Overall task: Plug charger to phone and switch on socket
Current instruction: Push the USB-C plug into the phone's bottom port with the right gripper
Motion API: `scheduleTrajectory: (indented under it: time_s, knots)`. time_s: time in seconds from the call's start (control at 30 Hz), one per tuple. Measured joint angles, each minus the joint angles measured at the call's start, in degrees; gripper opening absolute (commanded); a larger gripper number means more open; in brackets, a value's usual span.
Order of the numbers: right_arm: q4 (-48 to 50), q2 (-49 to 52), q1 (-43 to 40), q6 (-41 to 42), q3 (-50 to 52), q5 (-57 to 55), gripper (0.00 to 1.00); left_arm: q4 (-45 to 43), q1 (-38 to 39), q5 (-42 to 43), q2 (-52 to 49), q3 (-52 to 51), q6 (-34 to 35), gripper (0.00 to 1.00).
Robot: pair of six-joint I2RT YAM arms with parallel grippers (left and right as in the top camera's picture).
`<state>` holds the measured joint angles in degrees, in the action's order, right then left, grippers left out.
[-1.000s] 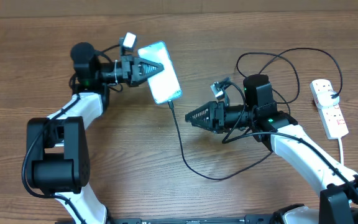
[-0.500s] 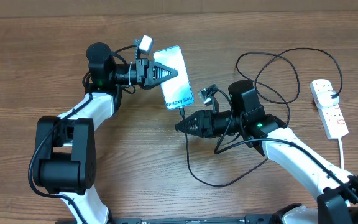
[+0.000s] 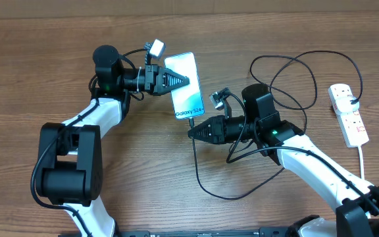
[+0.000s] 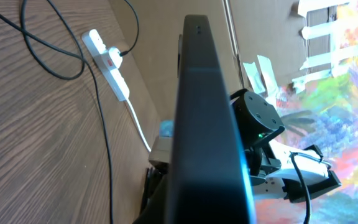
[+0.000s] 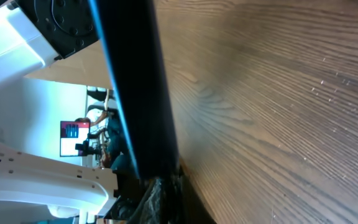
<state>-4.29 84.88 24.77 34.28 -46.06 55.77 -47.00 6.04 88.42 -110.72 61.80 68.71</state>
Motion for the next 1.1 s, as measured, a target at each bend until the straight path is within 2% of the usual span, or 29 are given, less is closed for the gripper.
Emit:
scheduleTrajectory:
  time_s: [1.1]
  knots:
    - [-1.46, 0.04, 0.48, -1.16, 0.55, 0.96, 0.05, -2.99, 1.38, -3.56, 0.00, -5.64, 0.13, 0.04]
